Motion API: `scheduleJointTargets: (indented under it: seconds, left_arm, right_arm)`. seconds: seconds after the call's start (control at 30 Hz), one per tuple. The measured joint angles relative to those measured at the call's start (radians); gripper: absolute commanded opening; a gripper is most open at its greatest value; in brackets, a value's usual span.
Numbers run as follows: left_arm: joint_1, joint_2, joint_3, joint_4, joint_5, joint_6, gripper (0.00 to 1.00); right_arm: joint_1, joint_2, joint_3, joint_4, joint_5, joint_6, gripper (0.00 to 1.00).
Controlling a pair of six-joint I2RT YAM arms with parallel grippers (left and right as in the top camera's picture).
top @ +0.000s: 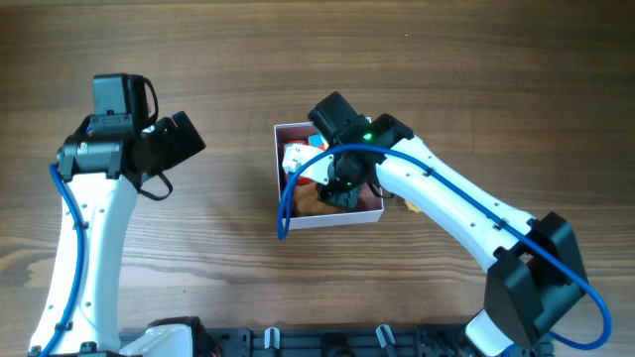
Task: Pack container
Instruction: 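Carry the plush bear into the box and release it, then move the right gripper to the yellow wheel toy and grasp it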
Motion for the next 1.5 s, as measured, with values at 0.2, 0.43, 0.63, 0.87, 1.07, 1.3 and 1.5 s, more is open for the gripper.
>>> scheduleJointTargets:
  seconds: [0.2, 0.43, 0.63, 0.87, 1.07, 1.3, 1.5]
  left_arm:
    - [0.0, 0.0, 0.0, 0.0, 0.0, 0.0, 0.97]
    - [0.0, 0.0, 0.0, -0.006, 0.0, 0.0, 0.98]
    - [0.0, 0.0, 0.0, -0.008, 0.0, 0.0, 0.98]
    - [0.0, 0.0, 0.0, -0.008, 0.0, 0.0, 0.98]
    - [0.0, 0.0, 0.0, -0.007, 0.0, 0.0, 0.98]
    - [0.0, 0.0, 0.0, -0.007, 0.0, 0.0, 0.98]
    - [0.0, 0.0, 0.0, -0.007, 0.0, 0.0, 0.99]
  right_arm:
    - [0.0, 0.07, -0.08, 0.112, -0.024, 0.001, 0.04]
    - [0.0, 0.095, -0.092, 0.154, -0.049, 0.014, 0.04]
    - [-0.002, 0.095, -0.138, 0.248, -0.053, 0.027, 0.04]
    - [-0.005, 0.093, -0.158, 0.275, -0.058, 0.034, 0.04]
    - [-0.004, 0.093, -0.108, 0.194, -0.032, 0.042, 0.05]
    - [0.003, 0.049, -0.093, 0.164, 0.019, 0.046, 0.09]
    - [0.003, -0.09, -0.03, 0.155, 0.099, 0.142, 0.28]
